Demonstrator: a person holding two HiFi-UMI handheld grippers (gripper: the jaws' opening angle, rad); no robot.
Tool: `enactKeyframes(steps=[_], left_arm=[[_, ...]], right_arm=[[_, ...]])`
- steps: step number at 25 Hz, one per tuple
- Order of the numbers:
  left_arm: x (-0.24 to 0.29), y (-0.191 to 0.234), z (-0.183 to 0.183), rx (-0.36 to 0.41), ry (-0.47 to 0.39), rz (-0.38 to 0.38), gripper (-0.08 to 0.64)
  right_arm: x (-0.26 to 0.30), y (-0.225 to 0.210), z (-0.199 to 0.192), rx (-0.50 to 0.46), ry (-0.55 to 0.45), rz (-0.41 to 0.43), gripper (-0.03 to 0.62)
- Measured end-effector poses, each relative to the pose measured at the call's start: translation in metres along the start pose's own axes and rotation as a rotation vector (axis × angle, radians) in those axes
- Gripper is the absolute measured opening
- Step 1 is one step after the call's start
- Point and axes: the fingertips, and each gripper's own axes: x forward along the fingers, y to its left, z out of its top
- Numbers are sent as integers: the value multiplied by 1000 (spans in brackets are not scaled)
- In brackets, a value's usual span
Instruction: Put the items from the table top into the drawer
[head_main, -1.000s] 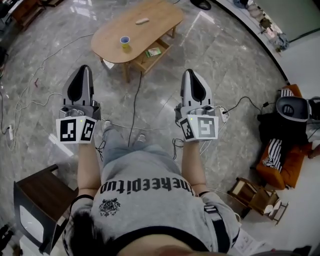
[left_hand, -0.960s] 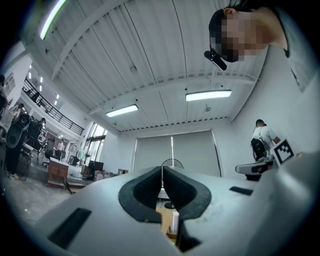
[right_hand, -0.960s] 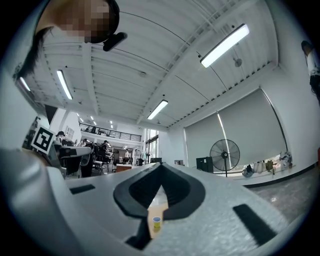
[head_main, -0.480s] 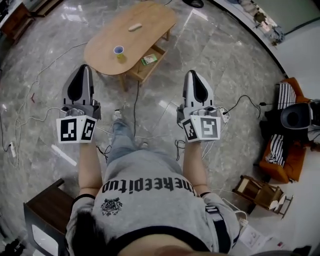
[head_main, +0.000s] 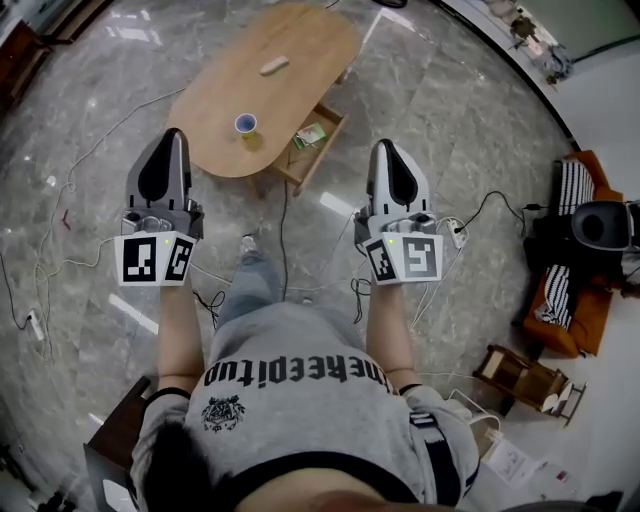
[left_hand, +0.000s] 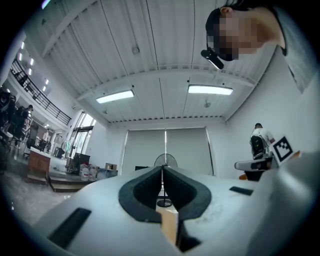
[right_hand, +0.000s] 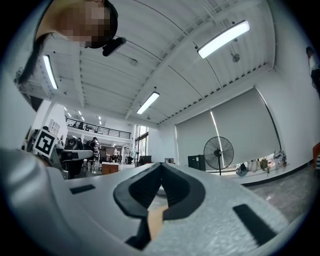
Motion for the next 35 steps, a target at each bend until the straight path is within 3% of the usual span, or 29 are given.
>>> enactKeyframes(steps=[9,16,25,30,31,33,35], left_arm=[[76,79,-30,5,38,-95,12],[120,106,-69,10,69,-179,12],[144,95,-197,-57,257,-359,14],[136,88,-286,-72,405,-415,15],[133,86,-305,-74,426,-432,27],[127,81,-343,-80,463,-469,126],[122,80,-377,-80,509,-486,145]], right_arm=[[106,29,-23,2,20,-24,0],[153,34,-45,-1,51,-54,0],[176,26,-116,27,176,-100,0],[177,25,-161,58,242,-113,0],[178,24,-170,65,254,-114,0],[181,23,-187,79,274,-116,0],[185,24,-202,89,289,-112,0]])
